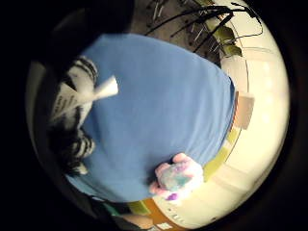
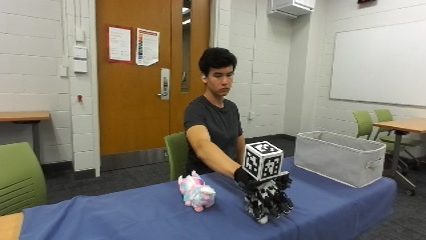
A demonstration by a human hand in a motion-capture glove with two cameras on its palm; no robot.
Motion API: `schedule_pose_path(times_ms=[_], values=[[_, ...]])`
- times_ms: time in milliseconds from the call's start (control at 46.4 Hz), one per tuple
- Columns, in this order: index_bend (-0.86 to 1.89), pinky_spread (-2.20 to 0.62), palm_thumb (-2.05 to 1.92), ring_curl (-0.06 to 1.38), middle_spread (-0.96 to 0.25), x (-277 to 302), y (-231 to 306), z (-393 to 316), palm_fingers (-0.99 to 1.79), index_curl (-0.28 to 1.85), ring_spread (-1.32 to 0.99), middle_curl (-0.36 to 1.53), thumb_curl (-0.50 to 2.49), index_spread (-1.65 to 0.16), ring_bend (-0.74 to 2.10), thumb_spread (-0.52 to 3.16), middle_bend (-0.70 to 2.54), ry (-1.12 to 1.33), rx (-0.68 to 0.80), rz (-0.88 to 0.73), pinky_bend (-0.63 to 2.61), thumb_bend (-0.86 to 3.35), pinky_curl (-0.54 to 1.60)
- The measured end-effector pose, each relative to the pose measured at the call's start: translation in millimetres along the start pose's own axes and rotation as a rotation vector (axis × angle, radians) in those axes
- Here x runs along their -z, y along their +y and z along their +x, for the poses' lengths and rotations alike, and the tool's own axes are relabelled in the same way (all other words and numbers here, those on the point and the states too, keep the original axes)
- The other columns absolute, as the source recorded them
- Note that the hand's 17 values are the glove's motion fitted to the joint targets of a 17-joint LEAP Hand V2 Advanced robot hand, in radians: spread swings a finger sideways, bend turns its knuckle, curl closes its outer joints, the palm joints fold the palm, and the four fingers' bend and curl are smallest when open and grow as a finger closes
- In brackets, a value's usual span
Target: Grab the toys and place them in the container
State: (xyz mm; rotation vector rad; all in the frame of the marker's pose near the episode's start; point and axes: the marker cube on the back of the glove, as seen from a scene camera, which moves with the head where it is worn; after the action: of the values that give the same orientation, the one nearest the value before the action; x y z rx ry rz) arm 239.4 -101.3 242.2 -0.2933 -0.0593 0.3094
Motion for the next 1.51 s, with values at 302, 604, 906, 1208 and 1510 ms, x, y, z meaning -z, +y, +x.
schedule_pose_path(times_ms=[302, 604, 906, 1208, 1510], values=[[0.1, -0.03, -0.12, 0.29, -0.05, -17.0, 44.3, -26.1, 0.01, 0.31, -0.15, 0.31, 0.14, -0.23, 0.45, 0.84, 0.11, 0.144, 0.095, 0.011, 1.14, -0.09, 0.44], [0.13, -0.15, 0.13, 0.38, -0.14, -19.2, 70.2, -30.4, 0.44, 0.27, -0.27, 0.34, 0.22, -0.31, 0.9, 1.03, 0.33, 0.087, 0.083, 0.044, 1.08, 0.06, 0.38], [0.37, -0.36, 0.51, 0.43, -0.34, -18.1, 72.1, -31.9, 1.07, 0.39, -0.41, 0.44, 0.42, -0.35, 1.02, 1.0, 0.51, 0.051, 0.087, 0.034, 0.9, 0.22, 0.33], [0.44, -0.42, 0.55, 0.46, -0.41, 42.9, 81.1, -35.5, 1.12, 0.5, -0.43, 0.52, 0.56, -0.32, 1.05, 0.82, 0.59, -0.036, 0.115, 0.062, 0.83, 0.17, 0.33], [0.43, -0.43, 0.54, 0.47, -0.44, 182.2, 109.3, -115.1, 1.11, 0.58, -0.43, 0.58, 0.68, -0.31, 1.06, 0.76, 0.59, -0.024, 0.237, 0.257, 0.84, 0.12, 0.34]])
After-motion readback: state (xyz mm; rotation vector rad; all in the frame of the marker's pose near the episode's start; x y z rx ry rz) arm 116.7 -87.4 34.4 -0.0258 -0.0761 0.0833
